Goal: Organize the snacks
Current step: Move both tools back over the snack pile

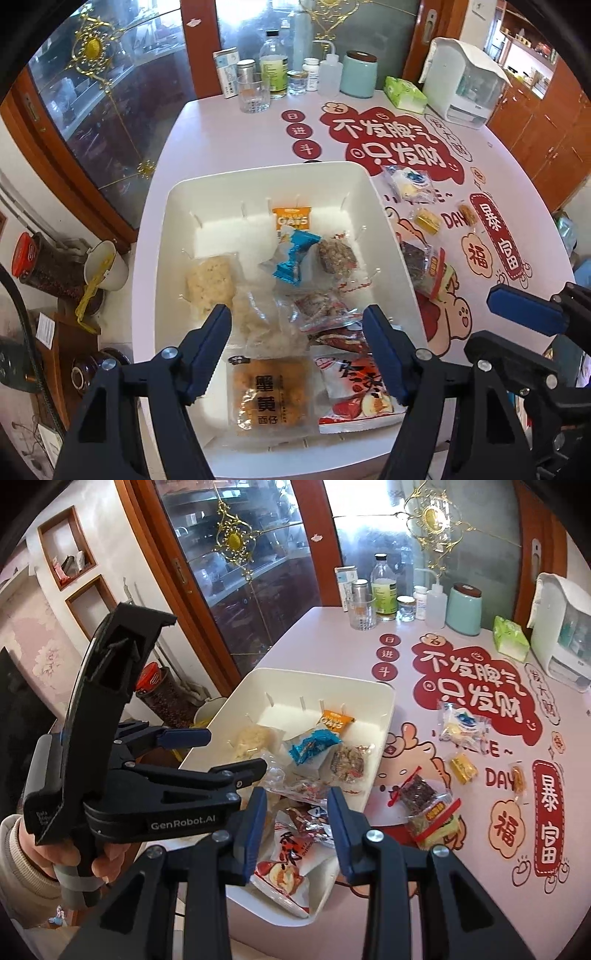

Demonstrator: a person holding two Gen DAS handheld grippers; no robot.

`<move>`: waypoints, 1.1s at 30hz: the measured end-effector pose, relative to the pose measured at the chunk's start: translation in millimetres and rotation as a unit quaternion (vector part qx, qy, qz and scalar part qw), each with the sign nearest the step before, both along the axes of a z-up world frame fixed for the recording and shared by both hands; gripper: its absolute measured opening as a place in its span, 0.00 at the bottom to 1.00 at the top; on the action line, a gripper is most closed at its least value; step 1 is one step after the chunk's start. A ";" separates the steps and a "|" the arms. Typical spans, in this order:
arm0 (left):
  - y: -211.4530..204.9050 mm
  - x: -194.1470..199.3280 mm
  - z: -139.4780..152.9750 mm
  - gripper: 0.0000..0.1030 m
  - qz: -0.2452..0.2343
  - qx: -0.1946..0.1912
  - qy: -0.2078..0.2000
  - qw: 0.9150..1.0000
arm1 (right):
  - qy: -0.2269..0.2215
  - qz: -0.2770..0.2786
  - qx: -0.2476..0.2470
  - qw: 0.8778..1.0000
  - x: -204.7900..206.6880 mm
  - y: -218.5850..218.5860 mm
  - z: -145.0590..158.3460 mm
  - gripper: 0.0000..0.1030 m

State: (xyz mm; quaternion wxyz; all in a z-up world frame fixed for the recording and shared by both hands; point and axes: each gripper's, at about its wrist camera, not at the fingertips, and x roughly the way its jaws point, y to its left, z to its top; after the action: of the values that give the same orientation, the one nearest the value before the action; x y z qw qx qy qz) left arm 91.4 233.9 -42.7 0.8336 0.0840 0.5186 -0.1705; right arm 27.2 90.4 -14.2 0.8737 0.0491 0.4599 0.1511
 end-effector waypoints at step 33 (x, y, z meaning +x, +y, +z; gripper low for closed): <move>-235.2 83.5 17.1 0.81 -0.191 0.092 -0.077 0.974 | 0.034 -0.203 -0.008 0.978 21.6 -226.6 -33.4 0.34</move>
State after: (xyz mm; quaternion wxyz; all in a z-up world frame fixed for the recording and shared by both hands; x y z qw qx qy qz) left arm 174.9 -1.4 -25.6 0.8119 0.2708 0.4403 -0.2713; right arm 48.9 -136.2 -47.6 0.8703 0.1397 0.4711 -0.0351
